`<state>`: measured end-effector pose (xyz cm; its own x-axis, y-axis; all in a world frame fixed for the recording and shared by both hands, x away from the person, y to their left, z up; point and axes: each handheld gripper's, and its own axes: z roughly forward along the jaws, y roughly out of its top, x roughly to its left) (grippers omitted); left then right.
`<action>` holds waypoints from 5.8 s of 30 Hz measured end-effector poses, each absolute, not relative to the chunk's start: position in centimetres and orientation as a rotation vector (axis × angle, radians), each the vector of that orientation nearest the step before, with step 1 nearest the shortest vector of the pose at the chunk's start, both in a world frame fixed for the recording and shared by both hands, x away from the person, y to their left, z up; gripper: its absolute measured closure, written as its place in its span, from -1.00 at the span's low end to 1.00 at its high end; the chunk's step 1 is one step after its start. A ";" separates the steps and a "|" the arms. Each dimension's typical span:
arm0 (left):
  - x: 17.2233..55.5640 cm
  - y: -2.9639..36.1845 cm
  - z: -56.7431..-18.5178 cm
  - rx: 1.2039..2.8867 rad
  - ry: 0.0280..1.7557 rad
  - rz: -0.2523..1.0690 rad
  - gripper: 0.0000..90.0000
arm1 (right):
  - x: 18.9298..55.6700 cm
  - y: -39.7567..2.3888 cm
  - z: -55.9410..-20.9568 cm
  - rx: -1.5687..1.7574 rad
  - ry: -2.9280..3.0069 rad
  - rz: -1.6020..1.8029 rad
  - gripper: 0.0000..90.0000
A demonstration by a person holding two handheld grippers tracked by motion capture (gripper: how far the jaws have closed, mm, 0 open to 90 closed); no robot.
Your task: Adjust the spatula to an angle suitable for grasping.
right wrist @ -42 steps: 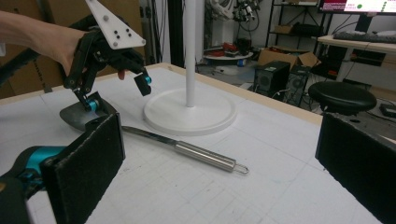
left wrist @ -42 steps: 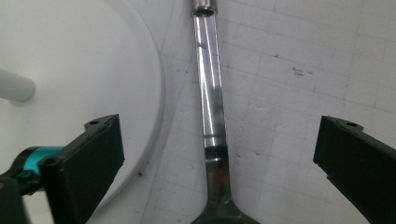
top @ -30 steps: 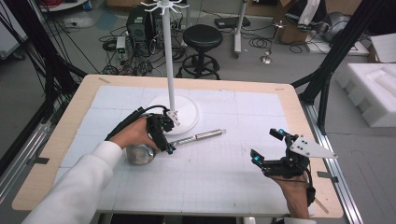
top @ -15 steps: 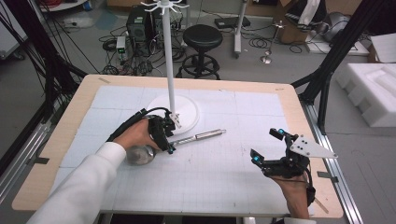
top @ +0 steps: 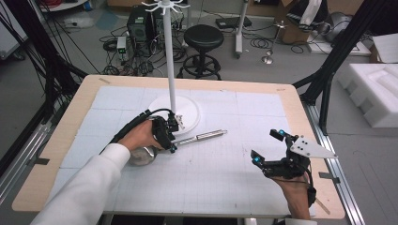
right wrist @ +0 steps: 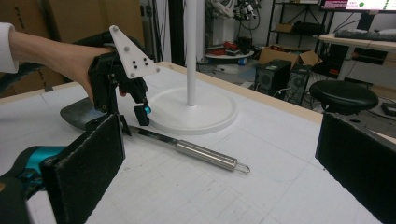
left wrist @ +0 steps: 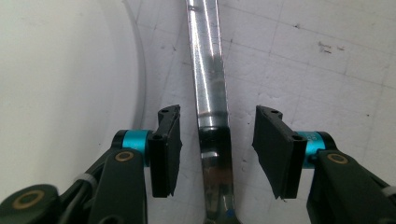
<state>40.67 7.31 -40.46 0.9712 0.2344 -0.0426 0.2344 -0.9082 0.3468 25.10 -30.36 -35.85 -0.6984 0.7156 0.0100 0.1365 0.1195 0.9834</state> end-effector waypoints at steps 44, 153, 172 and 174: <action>40.7 7.2 -39.6 2.813 0.424 -0.031 0.67 | 25.1 -30.4 -35.9 0.828 1.934 1.623 -0.99; 34.8 22.5 -35.8 2.624 0.263 0.082 -0.96 | 25.0 -29.4 -35.2 0.773 1.961 1.610 -0.99; 35.0 22.2 -29.5 2.448 0.223 0.170 -0.96 | 25.1 -28.8 -34.6 0.747 1.969 1.611 -0.99; 34.9 22.2 -29.3 2.443 0.220 0.173 -0.96 | 25.0 -28.7 -34.5 0.748 1.968 1.614 -0.99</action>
